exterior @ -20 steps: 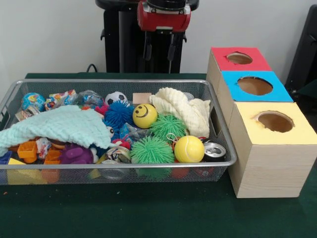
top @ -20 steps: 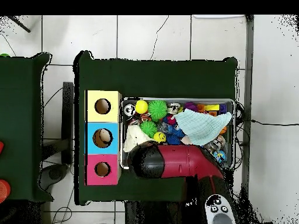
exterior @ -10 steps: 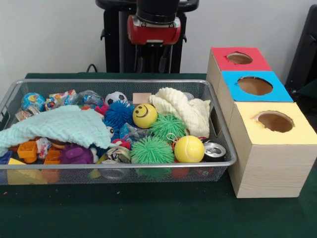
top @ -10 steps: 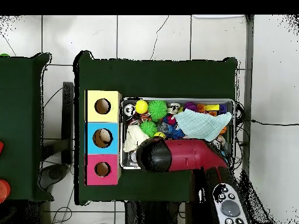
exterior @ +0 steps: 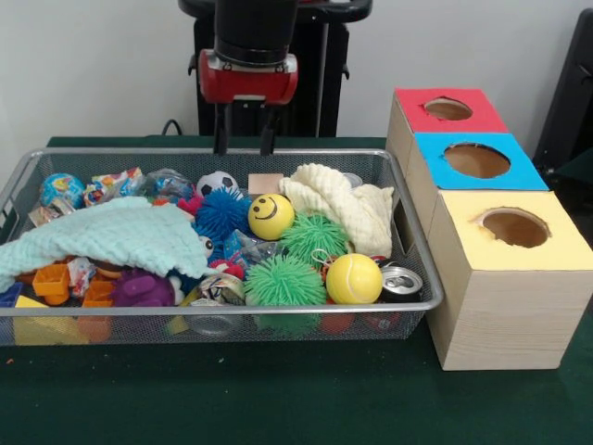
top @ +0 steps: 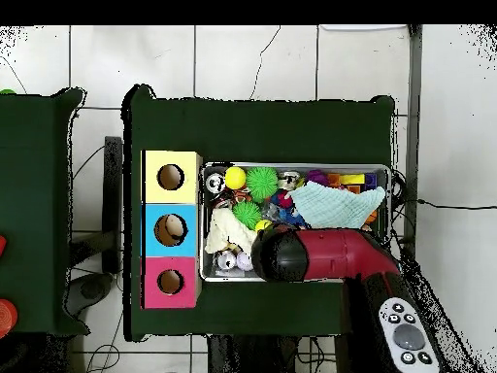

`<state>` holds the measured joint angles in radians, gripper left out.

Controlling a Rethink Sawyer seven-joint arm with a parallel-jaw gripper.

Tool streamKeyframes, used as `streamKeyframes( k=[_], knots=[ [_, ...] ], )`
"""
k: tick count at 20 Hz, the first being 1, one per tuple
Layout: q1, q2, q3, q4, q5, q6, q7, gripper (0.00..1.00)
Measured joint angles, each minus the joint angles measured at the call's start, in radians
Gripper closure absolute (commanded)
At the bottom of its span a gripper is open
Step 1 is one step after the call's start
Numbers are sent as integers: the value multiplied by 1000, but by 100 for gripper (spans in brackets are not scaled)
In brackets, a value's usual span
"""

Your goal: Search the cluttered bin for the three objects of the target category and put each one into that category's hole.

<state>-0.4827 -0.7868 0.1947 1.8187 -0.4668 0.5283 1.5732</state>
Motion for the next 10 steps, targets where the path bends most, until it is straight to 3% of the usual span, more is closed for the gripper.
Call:
streamKeyframes(
  k=[10],
  knots=[
    [-125,32,54,-1,-81,-11,0,0]
  ],
)
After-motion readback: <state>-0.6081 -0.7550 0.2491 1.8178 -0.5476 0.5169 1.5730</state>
